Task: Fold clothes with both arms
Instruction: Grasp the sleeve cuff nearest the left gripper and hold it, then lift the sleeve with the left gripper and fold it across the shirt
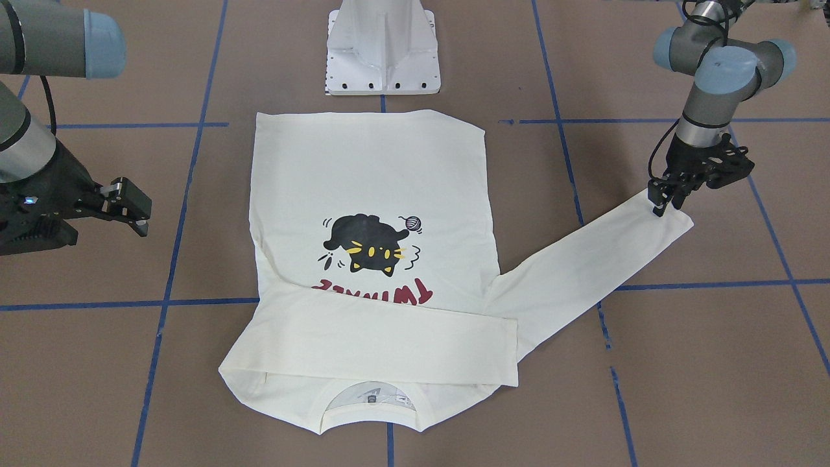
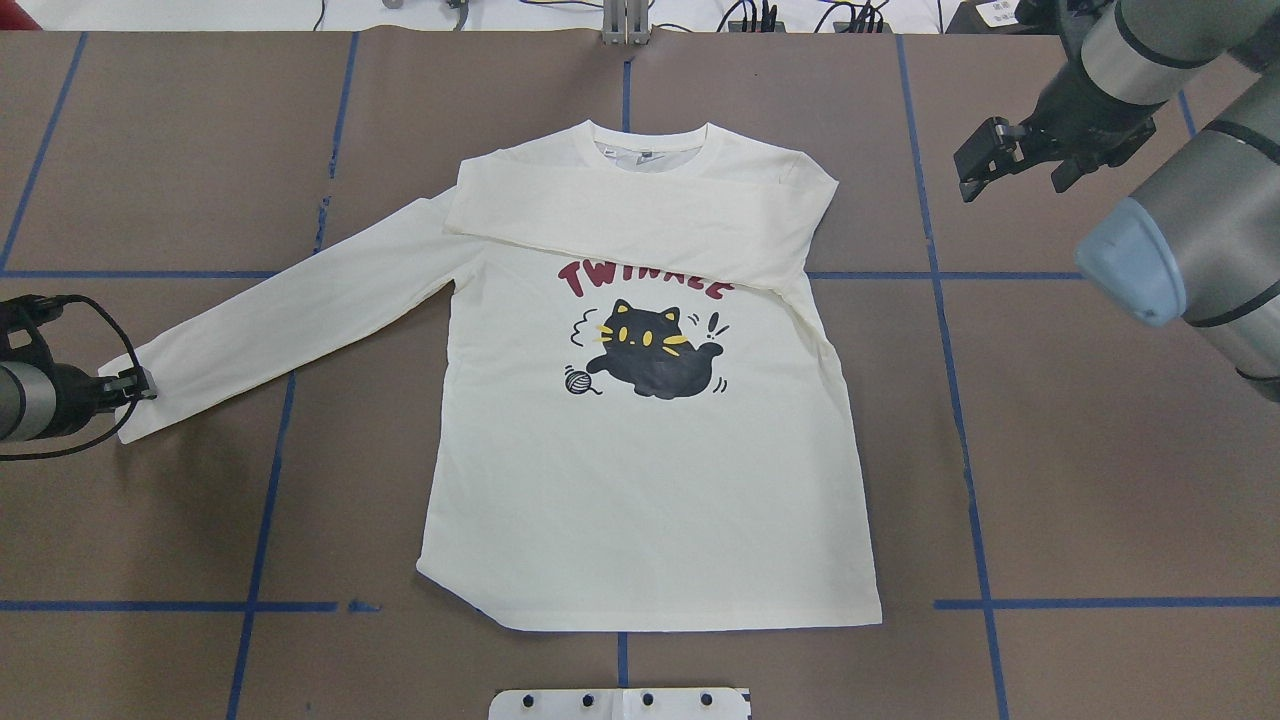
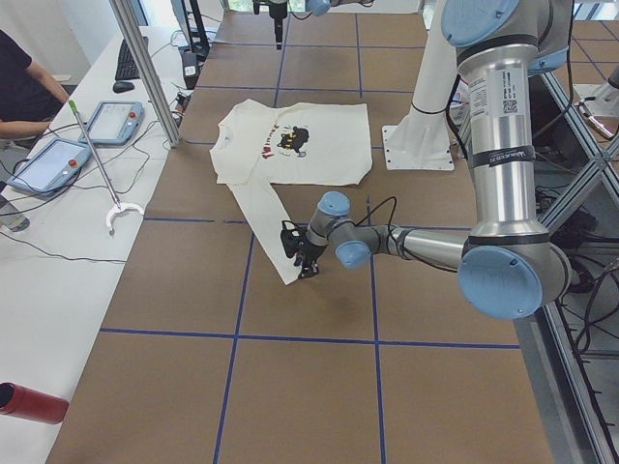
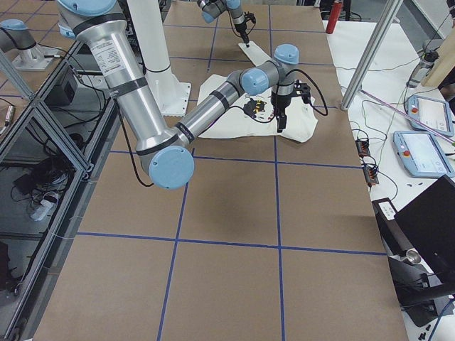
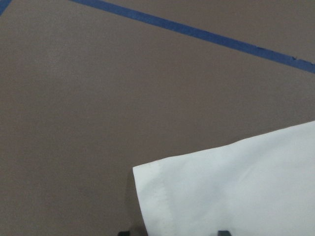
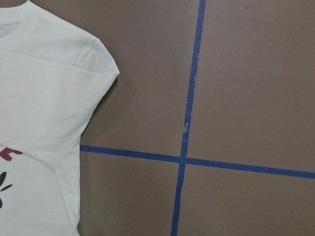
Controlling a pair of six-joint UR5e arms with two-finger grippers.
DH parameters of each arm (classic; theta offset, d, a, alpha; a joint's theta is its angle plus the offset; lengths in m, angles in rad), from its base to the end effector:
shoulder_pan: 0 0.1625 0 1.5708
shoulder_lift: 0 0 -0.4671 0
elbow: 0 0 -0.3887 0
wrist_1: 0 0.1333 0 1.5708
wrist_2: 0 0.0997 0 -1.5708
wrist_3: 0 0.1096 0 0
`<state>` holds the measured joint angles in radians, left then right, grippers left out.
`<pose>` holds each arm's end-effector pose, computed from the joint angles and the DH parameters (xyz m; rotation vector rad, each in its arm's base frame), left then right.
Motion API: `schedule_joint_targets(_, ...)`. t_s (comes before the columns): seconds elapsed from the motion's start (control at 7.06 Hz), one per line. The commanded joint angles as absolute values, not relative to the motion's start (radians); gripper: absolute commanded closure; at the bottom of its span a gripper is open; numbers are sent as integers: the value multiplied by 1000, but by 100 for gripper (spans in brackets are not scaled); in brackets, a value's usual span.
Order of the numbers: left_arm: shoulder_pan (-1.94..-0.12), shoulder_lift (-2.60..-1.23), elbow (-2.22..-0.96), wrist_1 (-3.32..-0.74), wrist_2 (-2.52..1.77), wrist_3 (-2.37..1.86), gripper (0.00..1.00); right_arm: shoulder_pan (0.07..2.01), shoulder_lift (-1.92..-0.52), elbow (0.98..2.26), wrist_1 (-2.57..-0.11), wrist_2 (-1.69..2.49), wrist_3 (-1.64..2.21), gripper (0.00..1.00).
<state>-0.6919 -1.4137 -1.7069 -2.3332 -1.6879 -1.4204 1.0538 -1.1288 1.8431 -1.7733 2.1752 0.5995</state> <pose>0.2793 -0.3879 0.6450 0.2028 0.7286 -0.4724 -0.2470 -0.5780 0.3599 0.1076 -0.7634 -0.0763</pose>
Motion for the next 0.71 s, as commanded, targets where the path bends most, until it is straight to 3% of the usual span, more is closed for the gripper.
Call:
schedule_joint_targets(0.0,-692,-1414,-1730,-2332,-1689,-1424,100,1055,-1131,1841,-1773,2174,595,0)
schedule_joint_targets(0.57,-693,-1430,-1885,-2201,-1700,-1420,100,1055,-1152,1844,-1773,2175,595,0)
